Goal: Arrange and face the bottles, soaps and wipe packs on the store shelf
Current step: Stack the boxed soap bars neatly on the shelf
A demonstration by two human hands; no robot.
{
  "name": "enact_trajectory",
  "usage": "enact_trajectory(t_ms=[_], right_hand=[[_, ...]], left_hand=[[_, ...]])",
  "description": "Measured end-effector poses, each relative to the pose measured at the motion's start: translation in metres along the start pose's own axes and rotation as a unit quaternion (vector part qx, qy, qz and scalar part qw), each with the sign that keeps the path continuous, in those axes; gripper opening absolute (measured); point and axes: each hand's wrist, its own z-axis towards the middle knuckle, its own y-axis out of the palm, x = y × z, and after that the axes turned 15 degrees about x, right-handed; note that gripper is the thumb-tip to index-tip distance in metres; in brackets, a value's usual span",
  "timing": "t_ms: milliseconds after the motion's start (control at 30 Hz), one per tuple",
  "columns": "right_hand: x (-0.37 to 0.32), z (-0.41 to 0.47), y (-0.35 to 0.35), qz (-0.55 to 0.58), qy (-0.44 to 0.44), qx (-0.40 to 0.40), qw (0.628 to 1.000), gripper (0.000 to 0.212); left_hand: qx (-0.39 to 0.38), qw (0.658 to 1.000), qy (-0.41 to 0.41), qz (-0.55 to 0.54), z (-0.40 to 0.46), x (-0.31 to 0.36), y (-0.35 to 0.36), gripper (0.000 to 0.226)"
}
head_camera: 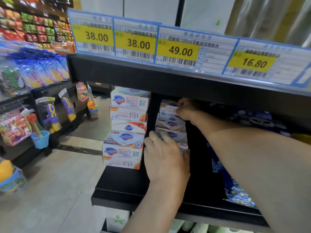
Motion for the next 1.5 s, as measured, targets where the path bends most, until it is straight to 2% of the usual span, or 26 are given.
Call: enact_trajectory(t_ms=[200, 367, 433, 500, 600, 667, 767, 833, 967, 1167, 1333, 1500], right_hand=[[-0.004, 0.001, 0.007, 0.022, 0.016, 0.02, 0.999, 0.039], [-0.008, -0.006, 0.005, 0.053, 0.05, 0.026, 0.997, 0.036], [-0.013, -0.011, 0.004, 0.059, 0.06, 0.038, 0.996, 0.034], [-0.019, -0.014, 0.005, 0.094, 0.042, 0.071, 0.992, 0.029], [-0.027, -0.018, 0.005, 0.155, -0.034, 0.127, 0.979, 0.018], [-0.035, -0.03, 0.0, 0.187, -0.072, 0.086, 0.976, 0.014], [-0.044, -0.048, -0.009, 0.204, -0.086, -0.014, 0.975, 0.042], [-0.049, -0.056, -0.008, 0.179, -0.127, -0.054, 0.974, 0.033], [-0.06, -0.061, 0.0, 0.153, -0.165, -0.031, 0.974, 0.031], [-0.063, -0.055, 0.006, 0.138, -0.185, -0.024, 0.973, 0.025], [-0.062, -0.061, -0.001, 0.119, -0.179, -0.039, 0.976, 0.035], [-0.042, -0.068, -0.027, 0.083, -0.132, -0.056, 0.986, 0.029]], left_hand=[[-0.013, 1.0, 0.015, 0.008, 0.004, -0.001, 0.002, 0.099], [-0.055, 0.998, 0.024, 0.006, 0.0, 0.0, -0.004, 0.103], [-0.025, 0.999, 0.022, -0.022, -0.005, -0.001, -0.015, 0.098], [0.0, 0.996, 0.052, -0.067, -0.013, -0.006, -0.031, 0.089], [0.116, 0.981, 0.12, -0.102, -0.02, -0.02, -0.054, 0.068], [0.153, 0.979, 0.103, -0.089, -0.015, -0.039, -0.059, 0.067], [0.158, 0.986, 0.021, -0.043, -0.002, -0.072, -0.06, 0.079], [0.124, 0.992, -0.022, -0.017, 0.004, -0.089, -0.056, 0.088], [0.057, 0.995, -0.08, 0.006, 0.008, -0.1, -0.044, 0.093], [0.067, 0.993, -0.091, -0.02, 0.011, -0.103, -0.042, 0.094], [0.083, 0.991, -0.092, -0.046, 0.003, -0.104, -0.05, 0.094], [0.117, 0.989, -0.043, -0.083, -0.018, -0.096, -0.073, 0.092]])
